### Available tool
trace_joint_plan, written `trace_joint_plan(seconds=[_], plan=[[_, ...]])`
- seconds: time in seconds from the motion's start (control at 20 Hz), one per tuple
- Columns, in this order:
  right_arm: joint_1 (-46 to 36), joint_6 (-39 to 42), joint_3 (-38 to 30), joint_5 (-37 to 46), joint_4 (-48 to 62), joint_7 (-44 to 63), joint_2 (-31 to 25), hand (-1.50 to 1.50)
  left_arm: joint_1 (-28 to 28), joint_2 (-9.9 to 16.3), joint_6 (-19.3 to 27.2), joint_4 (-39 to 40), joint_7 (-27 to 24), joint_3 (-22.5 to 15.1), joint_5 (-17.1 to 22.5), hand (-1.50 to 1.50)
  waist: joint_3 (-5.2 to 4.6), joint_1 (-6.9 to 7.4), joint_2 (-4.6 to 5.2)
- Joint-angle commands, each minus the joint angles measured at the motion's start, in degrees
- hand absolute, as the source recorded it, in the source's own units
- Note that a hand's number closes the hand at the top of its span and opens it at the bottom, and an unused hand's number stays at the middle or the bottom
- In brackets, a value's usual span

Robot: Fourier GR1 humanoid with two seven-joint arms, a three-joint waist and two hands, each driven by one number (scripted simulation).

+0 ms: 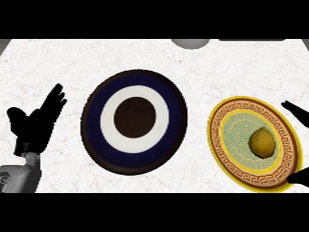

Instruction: Pick the lemon from the plate and place it in the plate

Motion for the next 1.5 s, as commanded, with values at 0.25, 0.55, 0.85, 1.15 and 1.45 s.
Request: trace_joint_plan(seconds=[0.25,0.55,0.85,1.15,1.45], plan=[[-3.7,3.1,2.1,7.9,-0.2,5.9,5.8,-1.5,-1.0,-1.8,-1.2,0.2,0.7,2.8,-2.6,0.0,-0.01,-0.19,-0.02],[-8.4,4.3,-0.2,11.5,8.2,1.1,6.0,-1.5,-0.3,-3.1,-2.5,-0.4,0.9,3.4,-4.4,0.0,0.0,-0.03,0.01],[-7.0,7.4,4.8,14.5,6.4,1.7,8.1,1.5,-4.2,-3.9,-2.7,1.8,3.4,4.3,-4.3,0.0,-0.01,-0.24,0.0],[-8.9,6.3,6.7,17.2,7.9,-2.7,10.8,1.5,-2.9,-4.5,-3.9,2.0,1.8,5.5,-4.6,0.0,0.0,-0.13,0.02],[-5.8,3.4,3.3,17.0,4.2,-4.0,12.8,1.5,-2.6,-4.4,-5.3,1.2,2.3,6.1,-5.2,0.0,0.0,-0.32,-0.04]])
